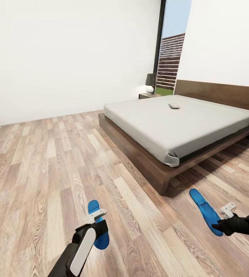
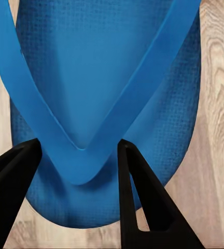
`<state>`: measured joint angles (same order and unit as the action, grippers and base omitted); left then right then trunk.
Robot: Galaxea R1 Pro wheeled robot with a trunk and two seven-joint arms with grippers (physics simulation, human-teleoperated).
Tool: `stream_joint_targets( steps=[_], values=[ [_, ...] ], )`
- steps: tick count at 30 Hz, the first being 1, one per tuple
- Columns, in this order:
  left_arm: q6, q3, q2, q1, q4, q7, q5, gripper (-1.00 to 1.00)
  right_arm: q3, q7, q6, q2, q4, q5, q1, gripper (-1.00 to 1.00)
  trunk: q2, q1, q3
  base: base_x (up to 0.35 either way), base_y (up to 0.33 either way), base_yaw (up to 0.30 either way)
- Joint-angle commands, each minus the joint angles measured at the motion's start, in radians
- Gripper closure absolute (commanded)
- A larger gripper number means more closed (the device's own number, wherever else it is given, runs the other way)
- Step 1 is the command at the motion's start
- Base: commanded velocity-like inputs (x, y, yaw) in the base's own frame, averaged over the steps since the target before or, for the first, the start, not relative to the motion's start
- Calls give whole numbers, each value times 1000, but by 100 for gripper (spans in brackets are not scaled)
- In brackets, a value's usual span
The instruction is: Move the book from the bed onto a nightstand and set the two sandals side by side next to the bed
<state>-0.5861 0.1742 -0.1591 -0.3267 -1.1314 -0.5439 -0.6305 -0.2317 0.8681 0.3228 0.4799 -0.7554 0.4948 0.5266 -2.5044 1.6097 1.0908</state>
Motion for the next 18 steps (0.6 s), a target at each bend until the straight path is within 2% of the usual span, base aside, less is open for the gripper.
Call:
stream_joint_targets(
  steps=[1, 3, 6, 9, 10, 12, 15, 18],
  values=[
    [0, 2, 1, -1, 2, -16, -14, 100, -4, 13, -14, -1, 39, 15, 31, 100, 0, 0, 1, 0, 0, -265],
    [-2, 3, 5, -6, 8, -21, -17, 100, -4, 17, -43, -4, 72, 22, 57, 100, 0, 0, 1, 0, 0, -265],
    [0, 4, 7, -11, 13, -19, -20, 100, -3, 17, -63, -23, 92, 28, 73, 100, 0, 0, 1, 0, 0, -265],
    [2, 5, 8, -13, 15, -16, -22, 100, -1, 12, -77, -59, 105, 36, 80, 100, 0, 0, 1, 0, 0, -265],
    [5, 5, 10, -13, 14, -13, -24, 100, 2, 10, -113, -74, 118, 44, 83, 100, 0, 0, 1, 0, 0, -266],
    [6, 24, 8, -13, 14, -11, -24, 100, 4, 10, -135, -79, 121, 58, 84, 100, 0, 0, 1, 0, -55, -266],
    [8, 93, 8, -13, 15, -7, -26, 100, 5, 11, -146, -82, 123, 74, 84, 100, 0, 0, 1, 42, -206, -265],
    [9, 113, 7, -13, 17, -6, -26, 100, 5, 11, -148, -88, 123, 78, 84, 100, 0, 0, 1, 81, -276, -265]
  ],
)
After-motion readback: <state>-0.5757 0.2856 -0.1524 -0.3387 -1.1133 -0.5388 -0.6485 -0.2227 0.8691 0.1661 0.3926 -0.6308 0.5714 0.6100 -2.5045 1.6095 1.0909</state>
